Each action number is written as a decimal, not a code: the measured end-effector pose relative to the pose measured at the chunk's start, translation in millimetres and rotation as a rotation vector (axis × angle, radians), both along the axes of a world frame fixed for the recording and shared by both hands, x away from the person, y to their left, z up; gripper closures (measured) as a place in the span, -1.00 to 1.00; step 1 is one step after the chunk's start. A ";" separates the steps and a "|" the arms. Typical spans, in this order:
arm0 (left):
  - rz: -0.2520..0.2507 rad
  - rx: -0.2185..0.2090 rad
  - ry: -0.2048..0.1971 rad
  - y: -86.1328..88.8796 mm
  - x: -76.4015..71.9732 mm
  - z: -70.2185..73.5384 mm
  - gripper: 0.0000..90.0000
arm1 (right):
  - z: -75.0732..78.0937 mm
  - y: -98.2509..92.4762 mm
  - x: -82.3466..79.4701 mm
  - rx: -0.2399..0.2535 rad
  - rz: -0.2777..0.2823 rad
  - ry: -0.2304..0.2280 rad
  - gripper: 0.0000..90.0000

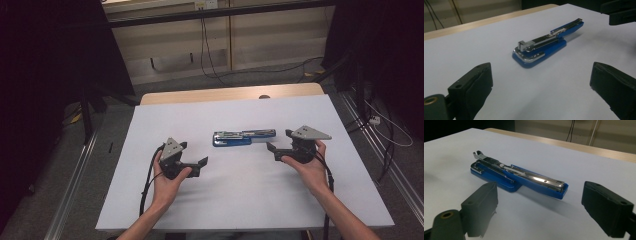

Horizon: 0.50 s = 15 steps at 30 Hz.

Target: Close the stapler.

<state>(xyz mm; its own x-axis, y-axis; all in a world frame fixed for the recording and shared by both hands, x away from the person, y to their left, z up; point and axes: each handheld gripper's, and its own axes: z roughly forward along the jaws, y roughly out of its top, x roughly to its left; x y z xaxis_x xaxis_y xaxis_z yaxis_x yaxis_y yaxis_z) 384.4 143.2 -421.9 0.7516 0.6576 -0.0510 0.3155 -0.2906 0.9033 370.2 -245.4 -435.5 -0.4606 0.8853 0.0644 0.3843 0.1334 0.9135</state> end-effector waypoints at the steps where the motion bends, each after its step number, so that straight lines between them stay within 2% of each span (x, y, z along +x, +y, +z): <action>1: -0.010 0.002 -0.006 -3.1 1.4 0.1 -0.88 | 0.0 -0.3 0.0 0.002 0.000 0.002 -0.66; 5: -0.010 -0.022 -0.003 -11.2 7.9 -0.7 -0.89 | -0.5 -2.0 1.1 0.007 0.004 0.009 -0.59; 10: 0.004 -0.022 -0.005 -16.5 19.1 -1.5 -0.90 | -1.7 -4.5 3.6 0.009 0.002 0.015 -0.55; 13: -0.003 -0.006 0.009 -18.7 26.6 -1.8 -0.89 | -2.4 -5.4 5.1 0.009 -0.004 0.020 -0.52; 15: 0.013 -0.003 -0.002 -19.4 31.0 -0.5 -0.89 | -3.2 -6.4 6.6 0.012 -0.005 0.023 -0.51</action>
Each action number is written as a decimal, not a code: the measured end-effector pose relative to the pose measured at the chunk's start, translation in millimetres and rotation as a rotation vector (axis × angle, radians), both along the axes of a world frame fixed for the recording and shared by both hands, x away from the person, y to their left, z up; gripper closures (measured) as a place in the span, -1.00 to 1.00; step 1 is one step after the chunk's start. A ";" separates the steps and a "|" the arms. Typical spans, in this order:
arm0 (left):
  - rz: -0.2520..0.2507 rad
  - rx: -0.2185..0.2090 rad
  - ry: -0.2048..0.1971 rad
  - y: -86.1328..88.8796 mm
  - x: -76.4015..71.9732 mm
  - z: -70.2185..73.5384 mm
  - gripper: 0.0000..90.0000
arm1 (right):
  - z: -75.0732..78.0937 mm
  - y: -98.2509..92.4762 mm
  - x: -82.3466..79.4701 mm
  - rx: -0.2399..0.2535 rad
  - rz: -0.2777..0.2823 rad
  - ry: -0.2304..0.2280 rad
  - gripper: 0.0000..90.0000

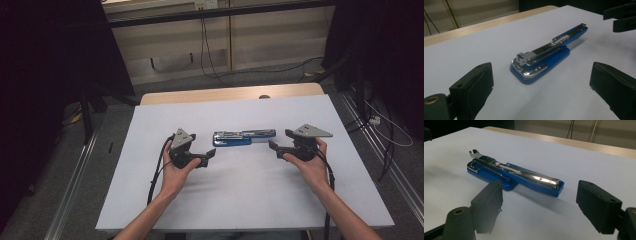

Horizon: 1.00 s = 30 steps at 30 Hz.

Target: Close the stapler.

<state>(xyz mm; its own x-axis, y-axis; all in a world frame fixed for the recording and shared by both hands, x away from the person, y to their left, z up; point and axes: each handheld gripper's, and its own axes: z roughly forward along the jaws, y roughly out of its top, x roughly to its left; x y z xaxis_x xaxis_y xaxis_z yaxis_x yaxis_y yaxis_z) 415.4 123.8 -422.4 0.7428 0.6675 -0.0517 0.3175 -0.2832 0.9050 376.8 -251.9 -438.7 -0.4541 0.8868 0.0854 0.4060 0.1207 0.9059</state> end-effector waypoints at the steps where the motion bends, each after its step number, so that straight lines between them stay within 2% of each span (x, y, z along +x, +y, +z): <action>1: 0.004 -0.011 0.000 -0.6 2.3 0.3 -0.88 | -0.3 -0.1 1.2 -0.004 -0.001 0.001 -0.49; 7: 0.018 0.003 -0.002 -4.8 15.8 2.4 -0.87 | -2.5 3.0 8.2 -0.015 0.016 0.024 -0.35; 14: 0.018 -0.009 0.009 -17.8 28.2 2.3 -0.87 | -5.3 7.9 10.6 -0.019 0.044 0.054 -0.14; 16: 0.016 0.008 0.006 -22.4 31.0 1.4 -0.87 | -5.7 7.6 11.1 -0.014 0.045 0.056 -0.10; 18: 0.025 0.019 -0.002 -26.5 34.0 0.8 -0.87 | -6.6 6.4 11.6 -0.011 0.050 0.061 0.06; 20: 0.037 0.009 0.000 -30.0 35.9 -0.4 -0.88 | -7.2 5.7 12.2 -0.006 0.048 0.062 0.10; 22: 0.023 0.005 0.006 -31.9 36.3 -2.4 -0.88 | -7.4 5.2 12.4 -0.007 0.049 0.061 0.21; 24: 0.015 0.022 0.007 -33.6 35.8 -4.6 -0.89 | -7.7 4.9 12.6 -0.009 0.049 0.062 0.29; 27: 0.007 0.031 0.031 -33.3 36.2 -7.8 -0.91 | -9.1 5.3 13.3 -0.014 0.054 0.065 0.42; 30: 0.007 0.047 0.027 -33.5 37.7 -10.5 -0.90 | -9.9 7.0 13.6 -0.012 0.061 0.061 0.58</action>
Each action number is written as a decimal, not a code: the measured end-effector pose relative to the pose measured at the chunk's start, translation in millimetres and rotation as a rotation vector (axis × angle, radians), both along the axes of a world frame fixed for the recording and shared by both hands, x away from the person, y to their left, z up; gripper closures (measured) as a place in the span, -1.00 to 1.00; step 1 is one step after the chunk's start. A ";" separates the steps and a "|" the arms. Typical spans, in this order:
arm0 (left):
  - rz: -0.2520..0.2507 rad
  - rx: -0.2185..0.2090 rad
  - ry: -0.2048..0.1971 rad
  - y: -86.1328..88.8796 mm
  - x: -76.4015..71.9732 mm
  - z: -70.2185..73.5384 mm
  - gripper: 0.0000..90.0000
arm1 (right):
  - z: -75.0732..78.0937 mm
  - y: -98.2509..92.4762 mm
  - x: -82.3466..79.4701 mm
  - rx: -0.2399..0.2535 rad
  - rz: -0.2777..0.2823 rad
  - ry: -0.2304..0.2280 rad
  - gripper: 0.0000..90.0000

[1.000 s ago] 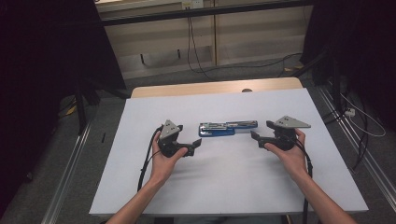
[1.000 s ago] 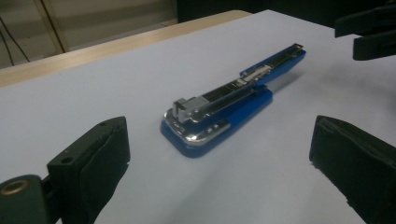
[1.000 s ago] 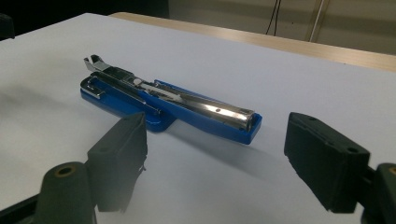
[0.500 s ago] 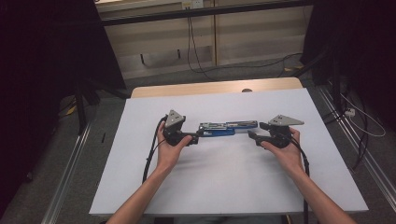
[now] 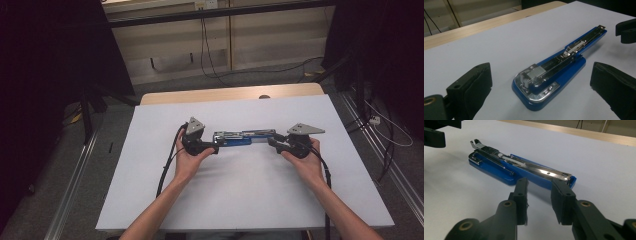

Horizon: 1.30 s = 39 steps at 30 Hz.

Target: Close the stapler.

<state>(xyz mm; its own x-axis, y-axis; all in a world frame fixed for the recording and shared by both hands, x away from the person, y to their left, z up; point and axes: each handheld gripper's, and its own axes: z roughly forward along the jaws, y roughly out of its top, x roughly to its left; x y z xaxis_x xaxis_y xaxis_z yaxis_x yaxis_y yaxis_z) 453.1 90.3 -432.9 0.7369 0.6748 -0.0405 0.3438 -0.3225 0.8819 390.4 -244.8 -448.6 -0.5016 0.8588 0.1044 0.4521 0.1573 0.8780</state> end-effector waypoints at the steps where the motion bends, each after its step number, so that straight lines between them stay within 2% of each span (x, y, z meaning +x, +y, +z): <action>1: 0.007 -0.003 -0.001 0.5 1.1 -0.3 -0.90 | 0.0 0.6 -0.2 0.001 0.005 0.000 0.66; 4: 0.014 -0.019 0.014 1.0 3.0 -2.8 -0.91 | -0.5 1.1 0.2 0.006 0.003 0.002 0.85; 6: 0.006 -0.005 0.018 -0.5 3.1 -4.5 -0.90 | -1.4 0.4 0.7 0.002 0.005 0.009 0.99; 9: -0.001 -0.003 0.012 -1.5 2.5 -3.9 -0.88 | -1.2 -1.7 1.3 -0.001 -0.009 0.012 1.00; 13: -0.010 -0.011 0.028 0.9 2.9 -2.3 -0.66 | -1.0 -2.3 1.1 -0.009 -0.005 0.020 1.00; 15: -0.007 -0.015 0.044 2.0 3.7 -3.1 -0.63 | -0.9 -1.6 1.1 -0.015 -0.002 0.023 1.00; 18: -0.024 -0.011 0.060 1.7 3.6 -4.7 -0.36 | -1.7 -0.5 1.4 -0.027 0.006 0.026 1.00; 20: -0.023 -0.005 0.065 0.3 2.9 -4.8 -0.30 | -2.3 -0.2 1.9 -0.027 0.009 0.031 1.00; 25: -0.047 -0.016 0.103 -0.3 2.6 -5.3 0.03 | -3.3 0.9 2.3 -0.038 0.014 0.042 1.00; 29: -0.048 -0.016 0.105 0.6 2.7 -4.7 0.28 | -3.1 -0.5 2.4 -0.035 0.007 0.046 1.00; 32: -0.067 -0.012 0.106 1.4 3.0 -5.5 0.59 | -2.6 -1.4 3.4 -0.050 0.014 0.050 1.00; 35: -0.079 -0.005 0.119 0.2 3.0 -8.0 0.76 | -2.2 -2.6 4.3 -0.046 0.018 0.053 1.00; 38: -0.083 0.014 0.113 -3.0 1.9 -7.6 0.93 | -2.2 -2.9 4.6 -0.043 0.018 0.058 1.00; 39: -0.079 0.009 0.112 -3.4 2.3 -7.4 0.97 | -2.6 -3.0 4.8 -0.047 0.019 0.056 1.00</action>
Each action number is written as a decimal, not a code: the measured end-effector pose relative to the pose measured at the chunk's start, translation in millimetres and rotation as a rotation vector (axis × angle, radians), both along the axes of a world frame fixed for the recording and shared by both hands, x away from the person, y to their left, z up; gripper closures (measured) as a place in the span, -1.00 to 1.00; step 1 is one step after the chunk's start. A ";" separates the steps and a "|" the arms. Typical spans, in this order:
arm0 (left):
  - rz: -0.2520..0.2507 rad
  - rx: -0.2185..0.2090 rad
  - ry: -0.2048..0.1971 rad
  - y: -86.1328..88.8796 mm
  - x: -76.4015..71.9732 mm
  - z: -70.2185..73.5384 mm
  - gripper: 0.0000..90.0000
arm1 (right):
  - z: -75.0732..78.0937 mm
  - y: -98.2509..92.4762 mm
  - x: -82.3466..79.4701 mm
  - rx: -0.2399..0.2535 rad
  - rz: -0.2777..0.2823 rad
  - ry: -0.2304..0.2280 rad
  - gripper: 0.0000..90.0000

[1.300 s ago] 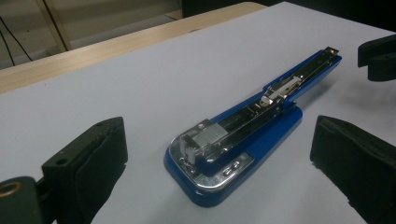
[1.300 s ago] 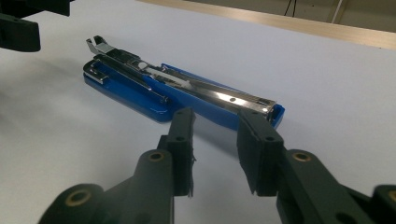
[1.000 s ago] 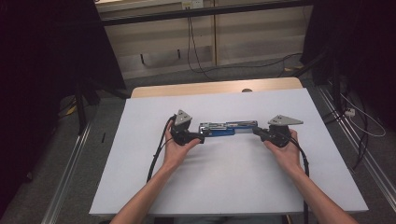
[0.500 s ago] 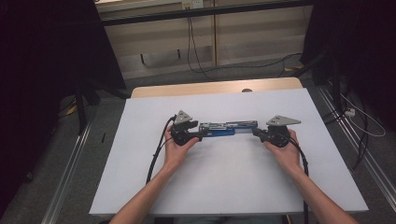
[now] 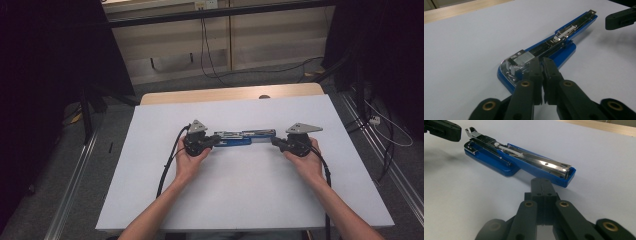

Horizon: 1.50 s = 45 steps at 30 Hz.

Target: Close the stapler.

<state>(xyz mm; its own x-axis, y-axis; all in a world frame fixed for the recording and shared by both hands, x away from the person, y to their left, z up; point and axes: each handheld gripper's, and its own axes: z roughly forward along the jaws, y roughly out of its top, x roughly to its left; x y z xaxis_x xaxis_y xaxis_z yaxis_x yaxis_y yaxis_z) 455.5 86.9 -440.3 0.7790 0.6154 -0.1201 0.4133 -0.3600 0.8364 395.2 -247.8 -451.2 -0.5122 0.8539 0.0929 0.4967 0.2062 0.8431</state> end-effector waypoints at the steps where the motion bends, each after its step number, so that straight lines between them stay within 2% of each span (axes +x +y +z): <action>1: 0.001 -0.018 0.011 0.6 1.6 -0.1 1.00 | -0.3 -0.1 0.1 -0.003 0.000 -0.001 1.00; 2: 0.009 -0.030 0.024 0.5 2.8 -0.3 1.00 | -0.4 0.1 0.3 -0.005 0.001 0.001 1.00; 5: 0.006 -0.001 0.020 -1.1 5.9 -0.9 1.00 | -0.5 1.2 0.5 -0.005 0.005 0.001 1.00; 11: 0.003 0.029 0.034 -6.9 10.2 -6.3 1.00 | -2.0 1.6 2.7 -0.006 0.008 0.008 1.00; 17: 0.005 0.034 0.044 -8.5 11.4 -12.1 1.00 | -2.2 2.0 2.6 -0.011 0.010 0.013 1.00; 29: 0.006 0.082 0.013 -7.7 9.6 -9.9 1.00 | -2.7 4.5 8.4 -0.039 0.011 0.035 1.00; 35: -0.002 0.077 0.024 -7.0 9.4 -10.1 1.00 | -3.0 4.7 9.4 -0.074 0.007 0.054 1.00; 38: -0.003 0.092 0.012 -8.1 8.4 -9.4 1.00 | -3.1 3.8 9.7 -0.090 0.003 0.067 1.00; 45: 0.000 0.077 0.020 -8.7 8.7 -10.3 1.00 | -4.9 5.2 13.9 -0.117 0.004 0.100 1.00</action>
